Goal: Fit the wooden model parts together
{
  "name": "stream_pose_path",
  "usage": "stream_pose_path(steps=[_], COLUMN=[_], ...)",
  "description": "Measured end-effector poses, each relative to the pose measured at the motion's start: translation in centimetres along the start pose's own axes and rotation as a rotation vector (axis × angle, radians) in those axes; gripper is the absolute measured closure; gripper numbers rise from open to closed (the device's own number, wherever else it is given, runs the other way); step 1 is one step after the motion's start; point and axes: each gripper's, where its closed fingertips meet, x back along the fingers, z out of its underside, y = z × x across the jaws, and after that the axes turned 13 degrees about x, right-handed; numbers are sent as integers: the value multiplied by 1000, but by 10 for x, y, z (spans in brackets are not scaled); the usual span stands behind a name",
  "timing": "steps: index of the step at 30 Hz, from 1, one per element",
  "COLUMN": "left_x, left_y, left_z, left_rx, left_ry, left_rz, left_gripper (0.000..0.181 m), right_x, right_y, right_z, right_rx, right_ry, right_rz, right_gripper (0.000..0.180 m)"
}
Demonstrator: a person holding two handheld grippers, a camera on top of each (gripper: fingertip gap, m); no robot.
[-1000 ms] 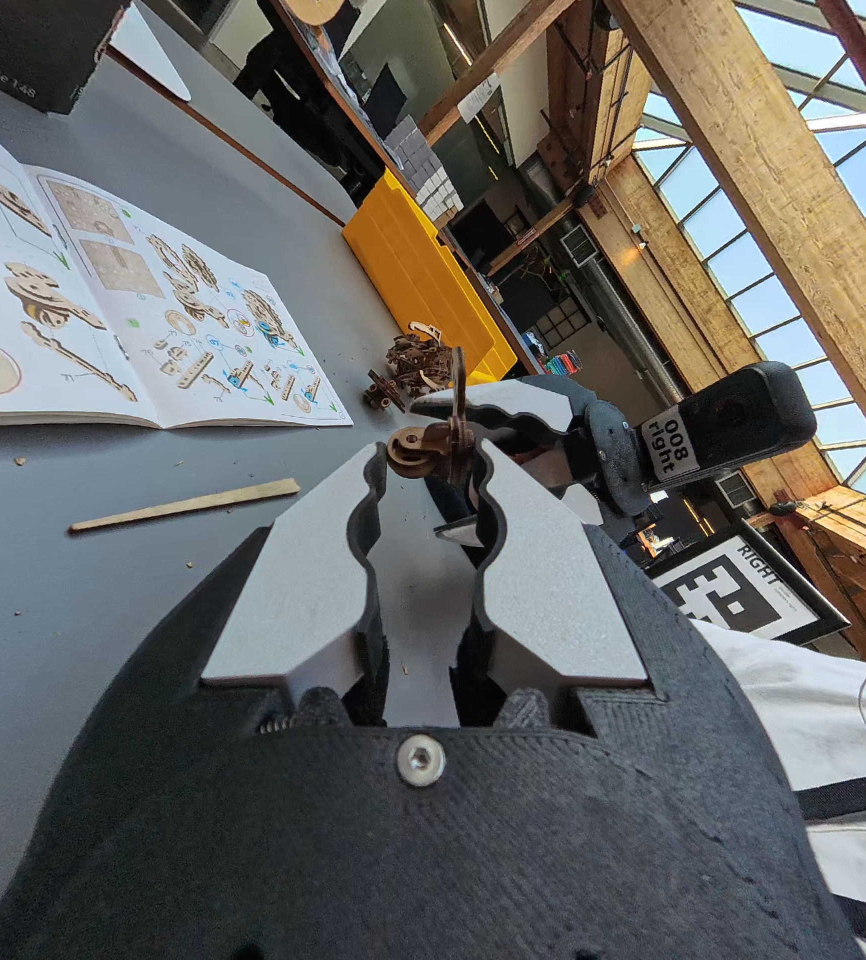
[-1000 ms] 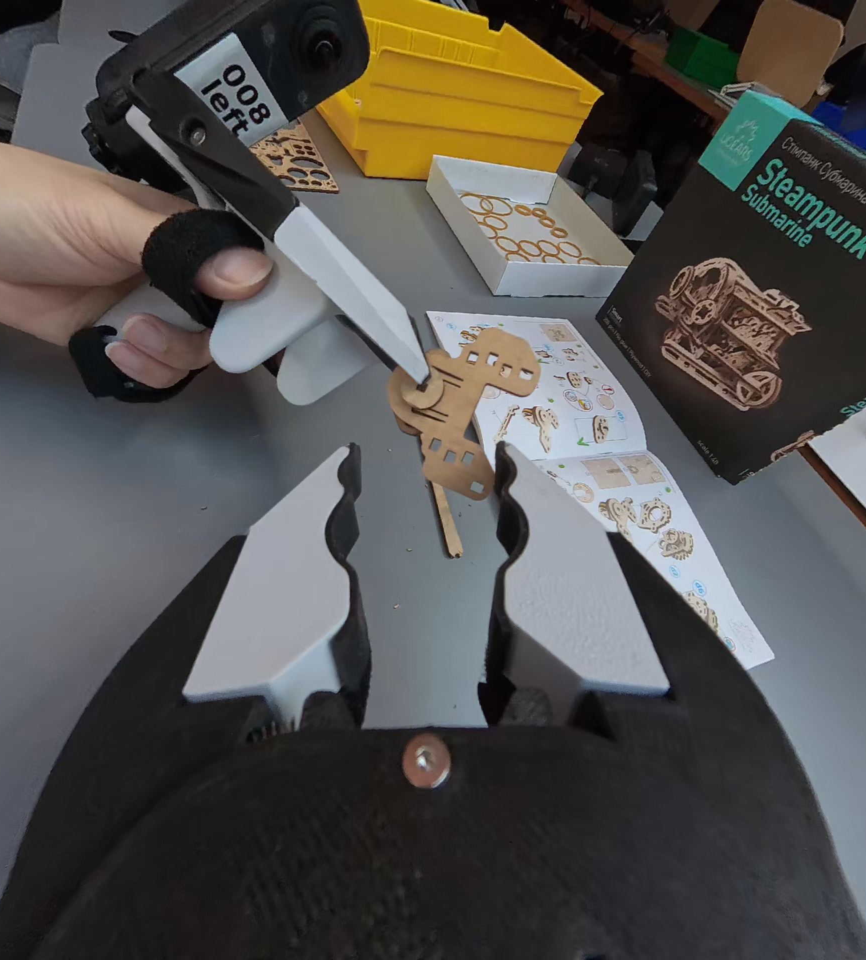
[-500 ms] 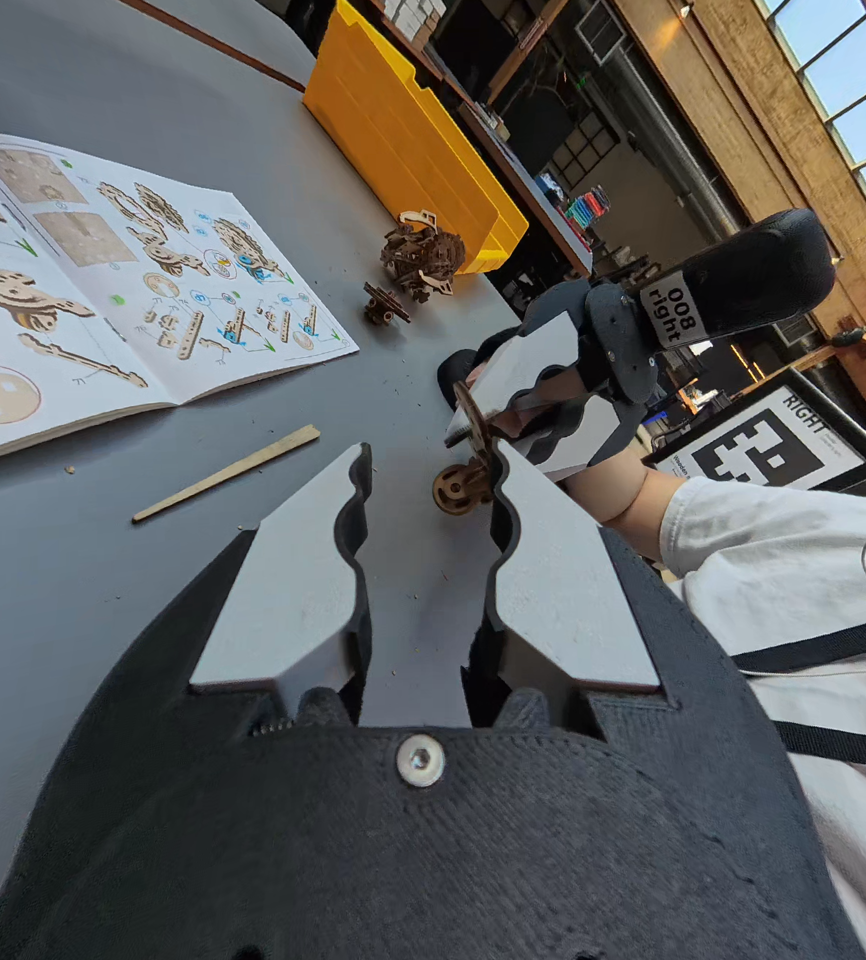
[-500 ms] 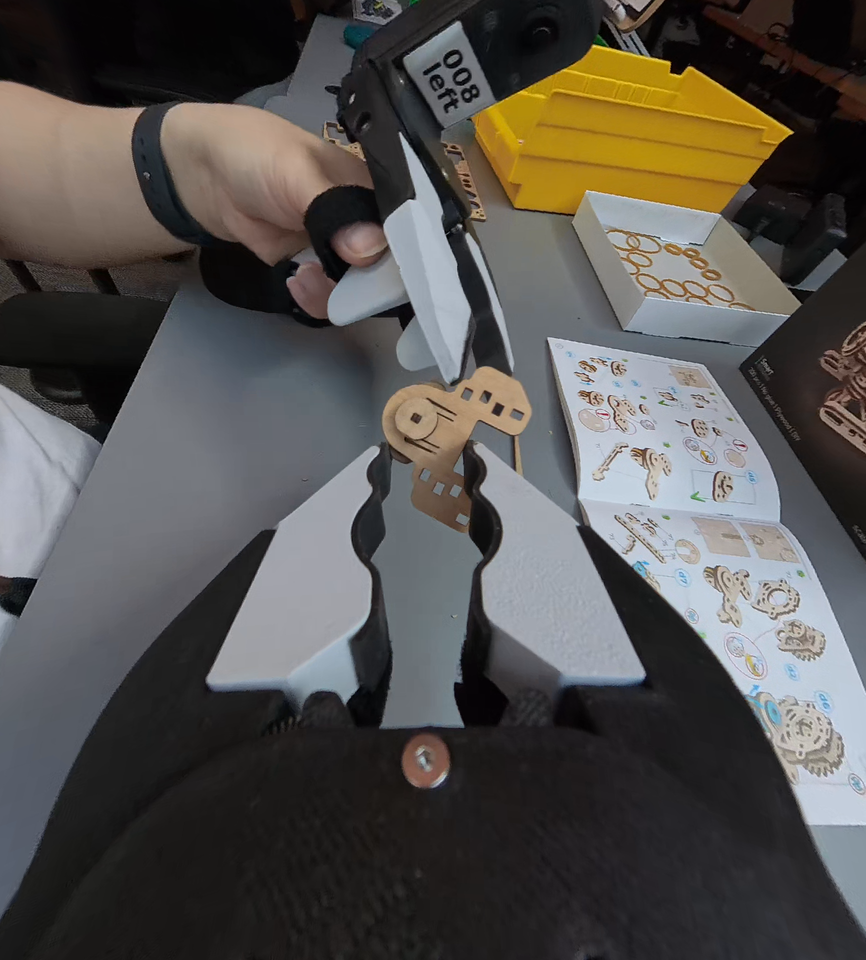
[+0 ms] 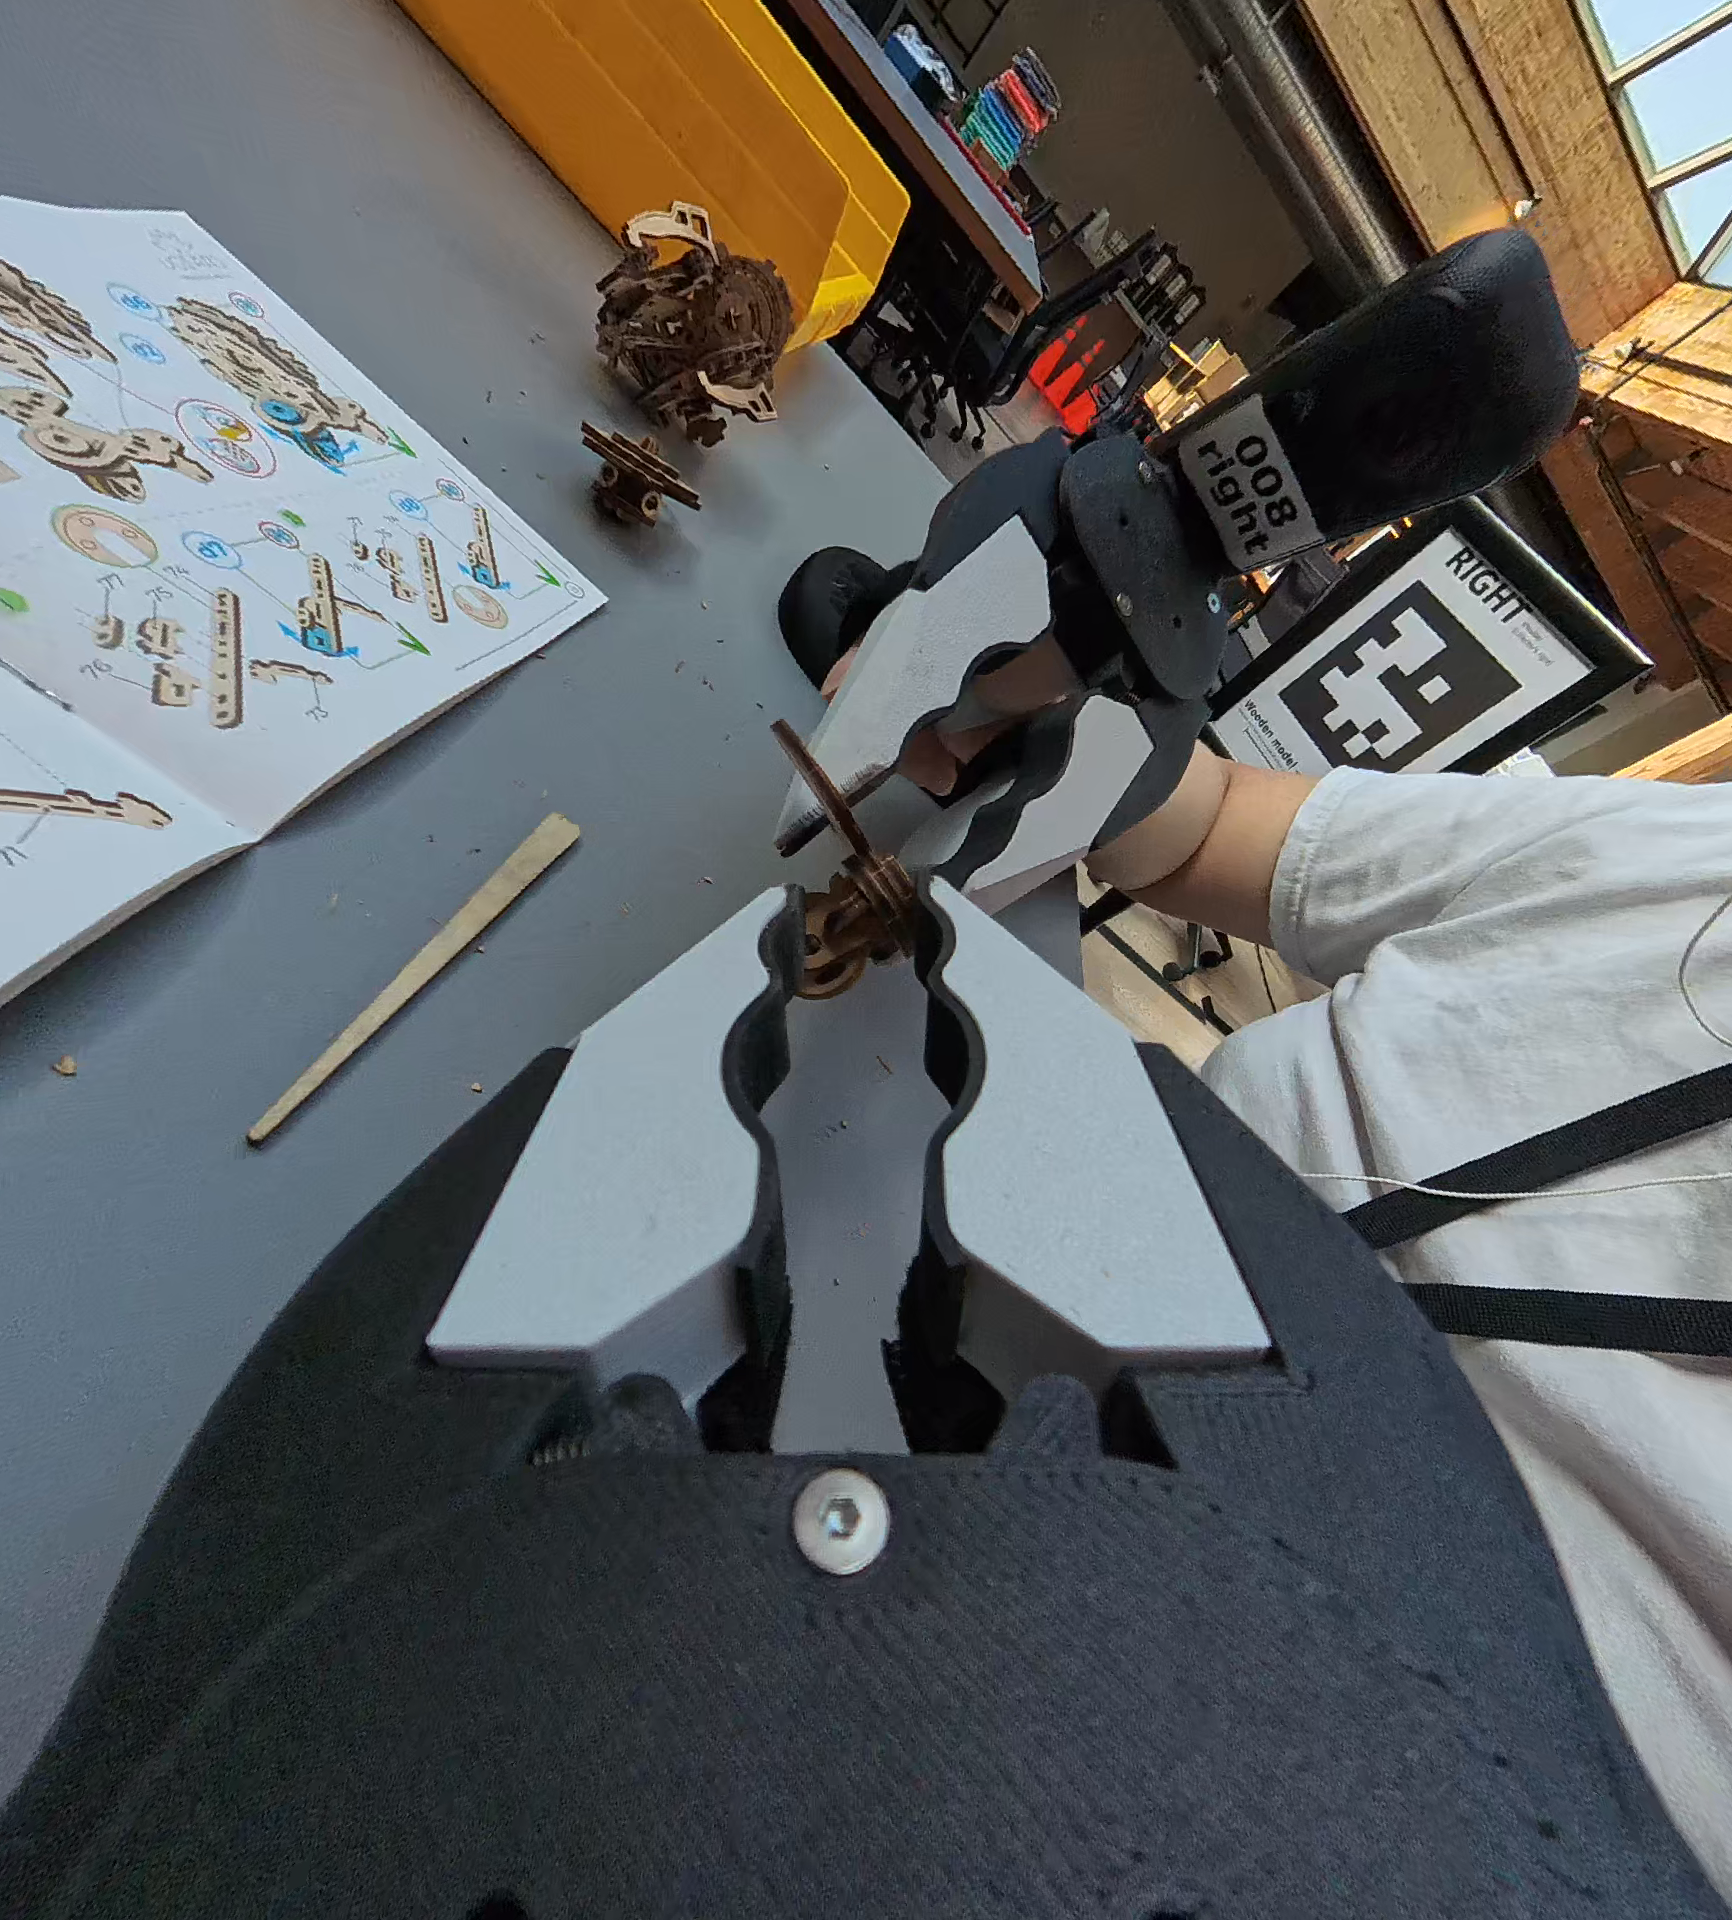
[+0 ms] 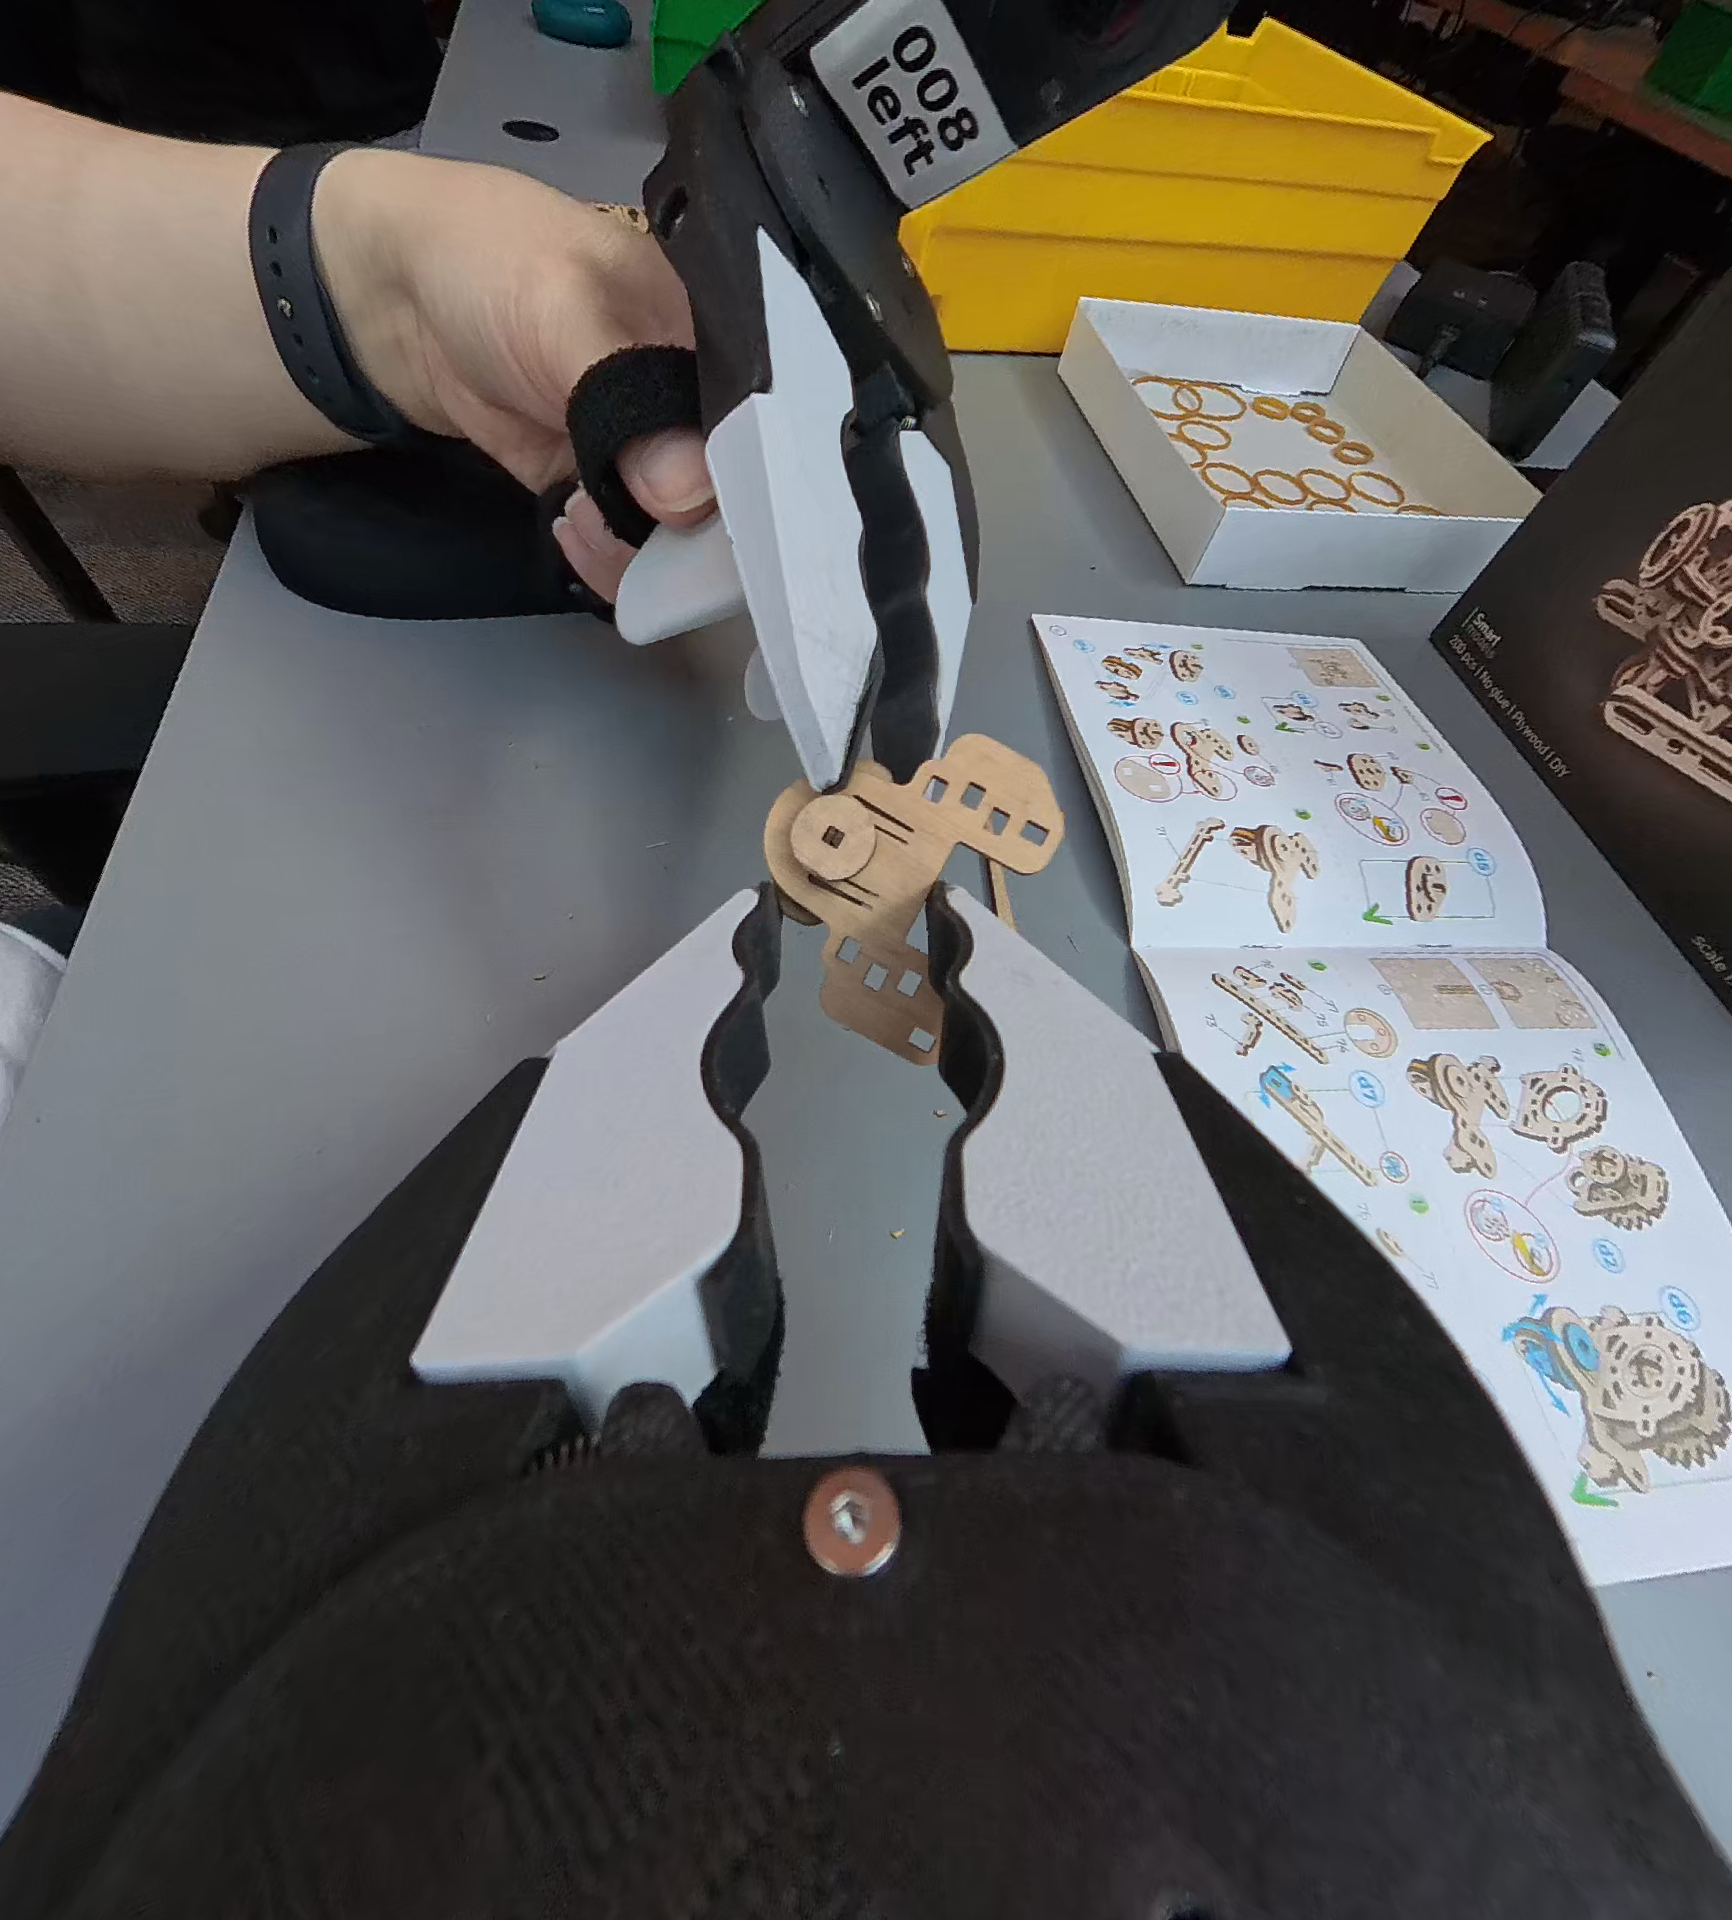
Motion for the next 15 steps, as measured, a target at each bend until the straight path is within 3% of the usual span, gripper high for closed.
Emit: stream_pose_path(steps=[4,8,15], left_x=[-5,-8,3], left_y=[7,11,-8], left_z=[0,-9,-11], left_rx=[-3,10,174], left_ry=[115,163,-44], left_rz=[2,67,320], left_gripper=[154,161,167], right_x=[-2,0,6], right_y=[-4,-12,-6], right_z=[7,8,-14], right_rx=[-2,5,-77], right_ry=[23,24,-137], right_rz=[30,96,58], right_gripper=[152,152,151])
